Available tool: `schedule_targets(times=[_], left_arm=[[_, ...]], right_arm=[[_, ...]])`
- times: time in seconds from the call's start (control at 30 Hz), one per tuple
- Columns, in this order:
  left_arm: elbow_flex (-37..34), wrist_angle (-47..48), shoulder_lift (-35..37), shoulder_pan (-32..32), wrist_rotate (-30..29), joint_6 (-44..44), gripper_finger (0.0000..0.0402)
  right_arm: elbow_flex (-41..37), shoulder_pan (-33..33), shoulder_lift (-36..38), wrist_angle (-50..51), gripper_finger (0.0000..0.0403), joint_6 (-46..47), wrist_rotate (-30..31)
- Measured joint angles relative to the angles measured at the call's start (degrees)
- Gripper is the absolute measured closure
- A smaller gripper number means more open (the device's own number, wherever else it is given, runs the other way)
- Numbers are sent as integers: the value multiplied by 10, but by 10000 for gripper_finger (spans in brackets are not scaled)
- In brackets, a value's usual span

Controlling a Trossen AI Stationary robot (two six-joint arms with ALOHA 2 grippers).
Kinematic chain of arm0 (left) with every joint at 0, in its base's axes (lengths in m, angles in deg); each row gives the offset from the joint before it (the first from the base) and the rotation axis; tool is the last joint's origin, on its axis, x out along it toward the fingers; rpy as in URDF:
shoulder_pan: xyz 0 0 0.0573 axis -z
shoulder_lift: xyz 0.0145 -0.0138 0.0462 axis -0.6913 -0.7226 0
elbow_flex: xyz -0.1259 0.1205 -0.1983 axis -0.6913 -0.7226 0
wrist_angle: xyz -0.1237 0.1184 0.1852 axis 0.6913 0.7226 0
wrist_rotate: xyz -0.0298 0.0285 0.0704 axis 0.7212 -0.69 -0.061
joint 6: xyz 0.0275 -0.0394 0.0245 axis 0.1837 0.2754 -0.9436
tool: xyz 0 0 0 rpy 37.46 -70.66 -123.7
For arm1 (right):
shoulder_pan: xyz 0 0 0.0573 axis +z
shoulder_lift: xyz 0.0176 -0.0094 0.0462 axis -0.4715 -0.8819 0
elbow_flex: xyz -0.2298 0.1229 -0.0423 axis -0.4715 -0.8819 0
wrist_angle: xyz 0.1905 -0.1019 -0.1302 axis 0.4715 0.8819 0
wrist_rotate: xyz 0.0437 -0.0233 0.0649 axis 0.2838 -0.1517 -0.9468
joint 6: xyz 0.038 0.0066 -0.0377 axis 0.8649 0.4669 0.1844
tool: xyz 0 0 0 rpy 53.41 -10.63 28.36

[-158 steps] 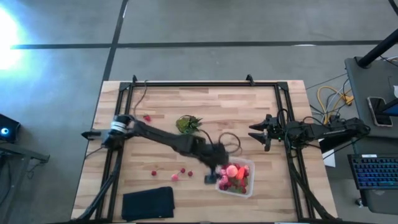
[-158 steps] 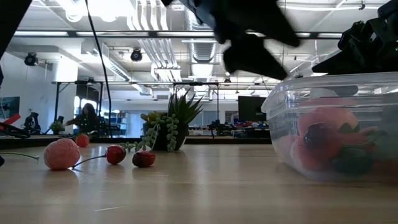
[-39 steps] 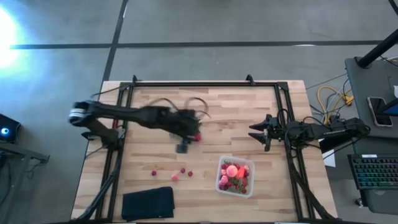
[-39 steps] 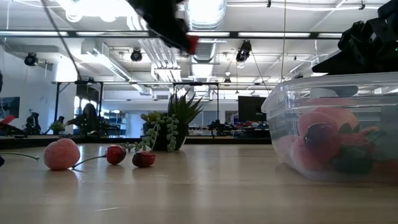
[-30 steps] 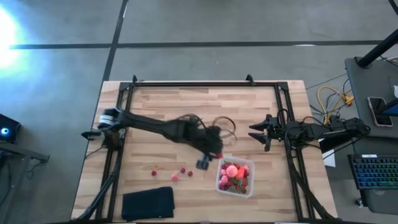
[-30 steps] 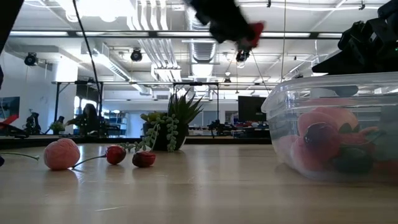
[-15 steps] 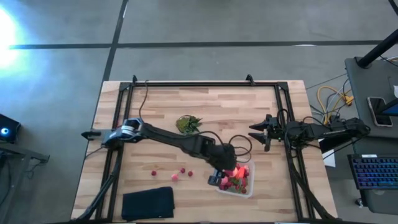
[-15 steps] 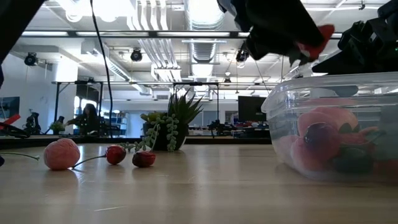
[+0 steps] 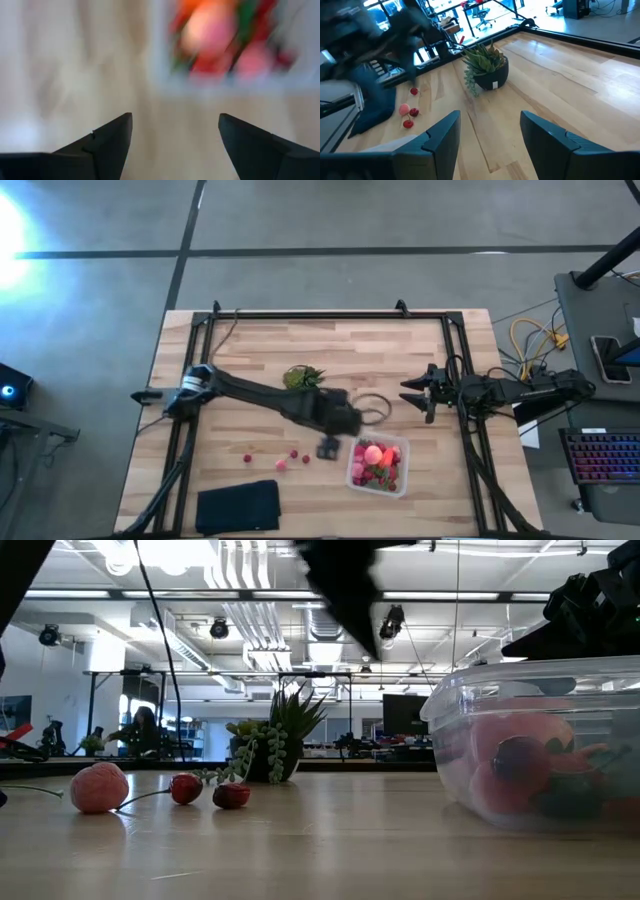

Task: Pick and placing Produce into tupperware
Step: Put the left cherry into the bin

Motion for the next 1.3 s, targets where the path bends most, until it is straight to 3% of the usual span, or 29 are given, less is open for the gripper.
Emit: schedule_targets(times=[0.1, 0.17, 0.5, 0.63, 0.77, 1.03, 1.3], left_arm=[[-41, 115, 48, -10, -15, 45, 130], [-99, 134, 88, -13, -18, 66, 141], [-464, 92, 354, -14, 63, 275, 182], [-555, 45, 469, 39, 72, 334, 183], [-613, 6, 547, 98, 70, 335, 183], [-702, -32, 576, 180, 87, 453, 183], [-738, -131, 516, 209, 78, 456, 172]], right_arm=[[0, 0, 0, 0, 204, 0, 0], [0, 0, 0, 0, 204, 0, 0], [0, 0, 0, 0, 204, 0, 0], [0, 0, 0, 0, 204, 0, 0], [0, 0, 0, 0, 204, 0, 0], [0, 0, 0, 0, 204, 0, 0], [0, 0, 0, 0, 204, 0, 0]])
